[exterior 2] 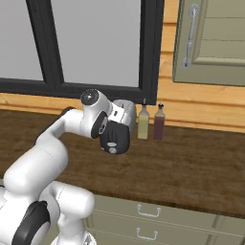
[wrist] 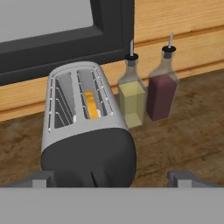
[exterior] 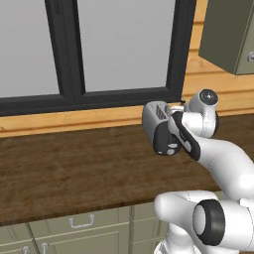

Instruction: Start the toaster. Once the lever pops up, take the bread to the plate on the dining counter.

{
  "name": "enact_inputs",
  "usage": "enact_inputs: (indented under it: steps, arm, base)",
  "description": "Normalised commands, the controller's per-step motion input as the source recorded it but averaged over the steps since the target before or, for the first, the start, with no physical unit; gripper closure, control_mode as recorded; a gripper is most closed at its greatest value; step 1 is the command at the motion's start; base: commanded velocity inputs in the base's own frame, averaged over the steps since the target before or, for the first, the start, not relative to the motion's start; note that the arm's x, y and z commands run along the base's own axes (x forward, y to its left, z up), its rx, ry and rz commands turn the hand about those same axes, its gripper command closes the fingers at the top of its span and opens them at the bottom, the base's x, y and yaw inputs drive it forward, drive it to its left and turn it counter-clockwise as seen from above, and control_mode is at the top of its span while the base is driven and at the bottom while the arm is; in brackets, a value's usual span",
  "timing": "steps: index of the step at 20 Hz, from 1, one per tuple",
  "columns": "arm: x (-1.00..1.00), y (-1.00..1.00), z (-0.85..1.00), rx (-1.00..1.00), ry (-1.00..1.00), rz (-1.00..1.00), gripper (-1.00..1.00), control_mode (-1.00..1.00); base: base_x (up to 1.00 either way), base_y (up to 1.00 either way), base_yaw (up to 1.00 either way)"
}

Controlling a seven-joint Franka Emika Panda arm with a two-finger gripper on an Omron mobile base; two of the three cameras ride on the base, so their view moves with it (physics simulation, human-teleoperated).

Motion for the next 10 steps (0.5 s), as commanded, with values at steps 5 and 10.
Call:
enact_inputs:
  steps: [5,10]
  arm:
    - [0.00,0.00,0.00,0.00,0.00,0.00,-1.00,-1.00]
    - [0.00,0.00,0.00,0.00,0.00,0.00,-1.00,-1.00]
  base:
    - [0.00,0.00,0.00]
    - [0.00,0.00,0.00]
